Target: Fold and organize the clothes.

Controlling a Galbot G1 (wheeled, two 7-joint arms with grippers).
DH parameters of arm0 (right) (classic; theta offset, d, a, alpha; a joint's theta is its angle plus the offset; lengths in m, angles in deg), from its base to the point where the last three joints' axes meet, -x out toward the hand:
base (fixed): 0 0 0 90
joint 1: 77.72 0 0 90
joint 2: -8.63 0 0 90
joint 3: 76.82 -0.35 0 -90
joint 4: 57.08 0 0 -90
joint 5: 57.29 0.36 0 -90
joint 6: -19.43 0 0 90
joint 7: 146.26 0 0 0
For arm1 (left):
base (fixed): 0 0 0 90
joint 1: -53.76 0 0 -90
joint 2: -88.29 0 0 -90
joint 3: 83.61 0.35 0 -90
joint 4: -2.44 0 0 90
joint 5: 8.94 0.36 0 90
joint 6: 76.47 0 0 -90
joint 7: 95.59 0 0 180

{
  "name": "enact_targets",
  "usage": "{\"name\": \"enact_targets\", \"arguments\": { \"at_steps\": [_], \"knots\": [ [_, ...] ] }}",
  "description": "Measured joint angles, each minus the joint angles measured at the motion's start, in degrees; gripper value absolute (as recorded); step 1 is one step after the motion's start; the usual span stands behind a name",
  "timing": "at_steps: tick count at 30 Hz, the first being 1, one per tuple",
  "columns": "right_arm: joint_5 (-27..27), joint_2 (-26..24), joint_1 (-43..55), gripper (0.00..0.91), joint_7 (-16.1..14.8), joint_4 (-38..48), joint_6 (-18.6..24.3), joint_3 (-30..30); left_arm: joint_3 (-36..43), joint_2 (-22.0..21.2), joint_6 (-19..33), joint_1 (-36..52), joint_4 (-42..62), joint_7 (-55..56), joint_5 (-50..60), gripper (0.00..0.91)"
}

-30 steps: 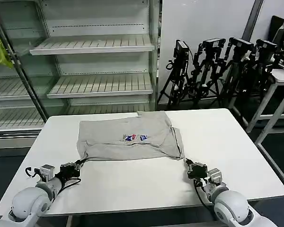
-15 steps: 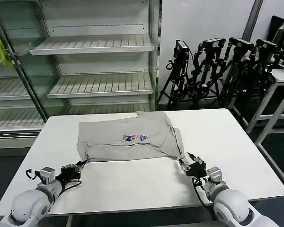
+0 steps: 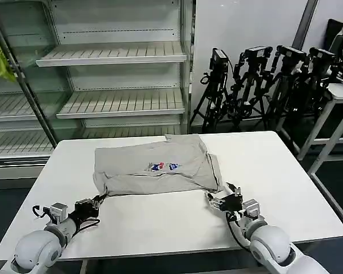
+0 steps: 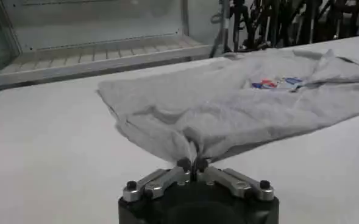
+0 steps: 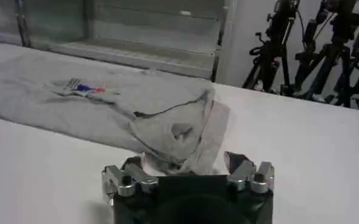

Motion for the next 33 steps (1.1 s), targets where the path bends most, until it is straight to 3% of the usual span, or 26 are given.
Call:
{"name": "enact_targets", "arguments": {
  "at_steps": [1, 4, 21, 33],
  "knots": [
    [-0.1, 0.1, 0.1, 0.071, 0.0, 0.3, 0.1, 0.1, 0.0, 0.0, 0.0, 0.0, 0.0, 0.0, 0.1, 0.05],
    [-0.6, 0.2, 0.3, 0.0, -0.2, 0.9, 0.4, 0.2, 0.0, -0.1, 0.2, -0.2, 0.0, -0.1, 0.2, 0.05],
    [-1.3, -1.4, -2.0, 0.0, -0.3, -0.3, 0.5, -0.8, -1.0, 0.4, 0.9, -1.6, -0.2, -0.6, 0.4, 0.05],
    [2.3, -8.4, -8.5, 0.0, 0.8, -8.0, -1.5, -4.6, -4.3, 2.2, 1.2, -6.5, -3.3, -0.6, -0.1, 0.05]
  ]
}}
